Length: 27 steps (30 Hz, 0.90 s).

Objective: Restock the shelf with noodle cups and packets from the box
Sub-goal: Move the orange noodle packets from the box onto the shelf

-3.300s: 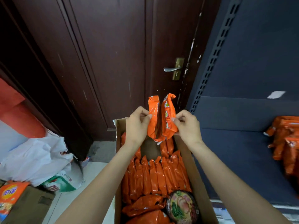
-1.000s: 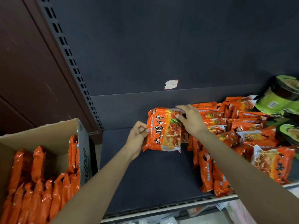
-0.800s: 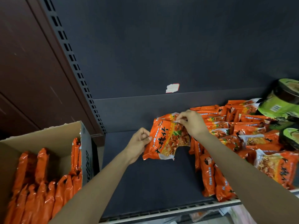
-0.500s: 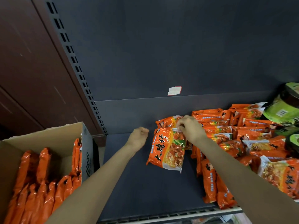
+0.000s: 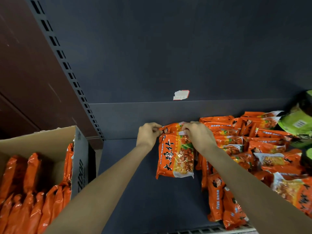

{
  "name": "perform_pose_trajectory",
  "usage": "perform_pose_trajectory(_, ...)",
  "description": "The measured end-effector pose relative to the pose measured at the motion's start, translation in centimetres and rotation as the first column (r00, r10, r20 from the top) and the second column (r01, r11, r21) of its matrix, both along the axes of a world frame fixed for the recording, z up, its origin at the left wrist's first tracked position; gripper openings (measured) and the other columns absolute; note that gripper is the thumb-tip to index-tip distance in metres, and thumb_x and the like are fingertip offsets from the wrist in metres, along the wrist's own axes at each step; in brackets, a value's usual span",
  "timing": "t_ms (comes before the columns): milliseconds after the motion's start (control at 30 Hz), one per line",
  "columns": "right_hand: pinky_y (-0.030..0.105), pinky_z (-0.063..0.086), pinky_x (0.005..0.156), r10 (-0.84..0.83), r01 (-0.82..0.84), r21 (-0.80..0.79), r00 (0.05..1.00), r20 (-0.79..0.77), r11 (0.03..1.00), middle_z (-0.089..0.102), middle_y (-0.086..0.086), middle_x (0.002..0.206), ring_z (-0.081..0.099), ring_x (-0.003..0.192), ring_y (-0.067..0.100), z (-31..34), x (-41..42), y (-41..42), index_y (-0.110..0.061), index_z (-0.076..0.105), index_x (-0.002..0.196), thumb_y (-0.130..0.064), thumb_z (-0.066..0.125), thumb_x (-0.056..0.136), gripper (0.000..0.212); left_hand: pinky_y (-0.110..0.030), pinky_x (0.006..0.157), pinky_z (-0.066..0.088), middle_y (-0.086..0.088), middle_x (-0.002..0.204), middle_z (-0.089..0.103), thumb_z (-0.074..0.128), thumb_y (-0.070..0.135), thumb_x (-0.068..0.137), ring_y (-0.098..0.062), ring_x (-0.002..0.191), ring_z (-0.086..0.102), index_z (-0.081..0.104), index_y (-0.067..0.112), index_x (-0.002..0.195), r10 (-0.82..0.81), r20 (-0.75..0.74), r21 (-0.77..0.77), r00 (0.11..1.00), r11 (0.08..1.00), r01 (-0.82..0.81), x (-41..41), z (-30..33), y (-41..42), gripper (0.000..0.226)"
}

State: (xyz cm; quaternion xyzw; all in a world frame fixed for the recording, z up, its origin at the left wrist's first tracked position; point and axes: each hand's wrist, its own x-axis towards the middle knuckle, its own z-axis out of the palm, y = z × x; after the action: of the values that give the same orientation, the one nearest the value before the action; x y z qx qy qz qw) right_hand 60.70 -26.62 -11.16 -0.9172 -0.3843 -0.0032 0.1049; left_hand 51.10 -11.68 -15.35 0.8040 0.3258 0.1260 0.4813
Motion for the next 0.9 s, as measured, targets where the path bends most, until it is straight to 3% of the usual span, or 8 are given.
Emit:
perform_pose_trajectory(133,0.026,0.043,0.081,0.038,-0.038,0.001,0.997,0.068,0.999,0.066,0.001,0.099,0.059,0.095,0.018,0.2,0.2,0.1,-0.018,0.067,0.101,-0.002,0.053,0.09,0.024,-0.034,0.078,0.057,-0.001,0.081,0.071,0.063,0.01,0.088,-0.012,0.076,0.067,0.069,0.014,0.08,0.038,0.035,0.093,0.999,0.995,-0.042,0.5,0.6,-0.1,0.011)
perform_pose_trajectory(267,0.028,0.045,0.08,0.026,-0.032,0.053,0.993,0.112,0.998,0.066,0.001,0.102,0.058,0.097,0.019,0.5,0.8,0.3,-0.018,0.066,0.104,-0.002,0.055,0.089,0.025,-0.035,0.075,0.058,-0.004,0.082,0.068,0.055,0.008,0.093,-0.016,0.077,0.068,0.063,0.013,0.083,0.056,0.162,0.029,0.985,0.998,-0.062,0.4,2.2,-0.5,0.014)
perform_pose_trajectory(433,0.034,0.05,0.067,-0.003,-0.033,0.211,0.986,0.166,0.977,0.065,0.007,0.095,0.057,0.095,0.025,1.5,1.2,0.2,-0.008,0.068,0.099,0.007,0.063,0.08,0.025,-0.033,0.076,0.058,-0.004,0.082,0.068,0.056,0.007,0.092,-0.017,0.08,0.068,0.063,0.013,0.083,0.138,0.333,-0.086,0.933,0.99,-0.115,0.1,3.3,-1.1,0.014)
perform_pose_trajectory(500,0.033,0.052,0.063,-0.014,-0.033,0.239,0.981,0.194,0.97,0.066,0.009,0.091,0.06,0.09,0.027,1.3,1.1,-0.3,-0.006,0.069,0.096,0.008,0.067,0.077,0.024,-0.03,0.078,0.056,0.0,0.083,0.068,0.058,0.009,0.091,-0.015,0.081,0.067,0.063,0.017,0.081,0.113,0.323,-0.081,0.94,0.993,-0.091,0.1,3.1,-1.2,0.014)
perform_pose_trajectory(600,0.032,0.051,0.069,-0.024,-0.008,0.178,0.984,0.177,0.984,0.066,0.008,0.093,0.059,0.092,0.025,0.7,0.6,-0.7,-0.007,0.069,0.1,0.004,0.067,0.079,0.024,-0.013,0.073,0.048,0.005,0.085,0.066,0.06,0.012,0.09,-0.008,0.081,0.061,0.064,0.016,0.084,0.054,0.217,-0.012,0.975,0.999,-0.053,0.0,3.0,-1.3,0.009)
perform_pose_trajectory(700,0.033,0.051,0.069,-0.026,-0.01,0.192,0.982,0.186,0.981,0.067,0.007,0.09,0.06,0.088,0.025,0.4,0.5,-0.4,-0.008,0.07,0.097,0.005,0.069,0.076,0.025,-0.009,0.073,0.047,0.005,0.09,0.066,0.062,0.014,0.089,-0.004,0.085,0.061,0.065,0.015,0.091,0.033,0.206,-0.009,0.978,0.999,-0.032,0.1,3.5,-1.1,0.003)
perform_pose_trajectory(800,0.033,0.052,0.067,-0.033,-0.008,0.202,0.979,0.199,0.979,0.068,0.007,0.085,0.061,0.083,0.025,0.4,0.5,-0.2,-0.008,0.071,0.093,0.007,0.073,0.071,0.026,-0.013,0.077,0.049,0.003,0.098,0.066,0.065,0.019,0.088,-0.007,0.09,0.062,0.064,0.015,0.099,-0.039,0.186,0.005,0.982,0.999,0.039,-0.1,4.0,-0.9,0.012)
perform_pose_trajectory(900,0.035,0.049,0.079,-0.039,0.012,0.181,0.988,0.148,0.983,0.065,0.007,0.1,0.057,0.097,0.024,0.7,0.2,-0.2,-0.01,0.067,0.105,-0.002,0.064,0.084,0.023,-0.022,0.082,0.052,-0.001,0.105,0.063,0.064,0.02,0.088,-0.011,0.093,0.062,0.063,0.016,0.104,-0.088,0.127,0.139,0.988,0.988,0.07,-0.4,4.1,-1.0,0.016)
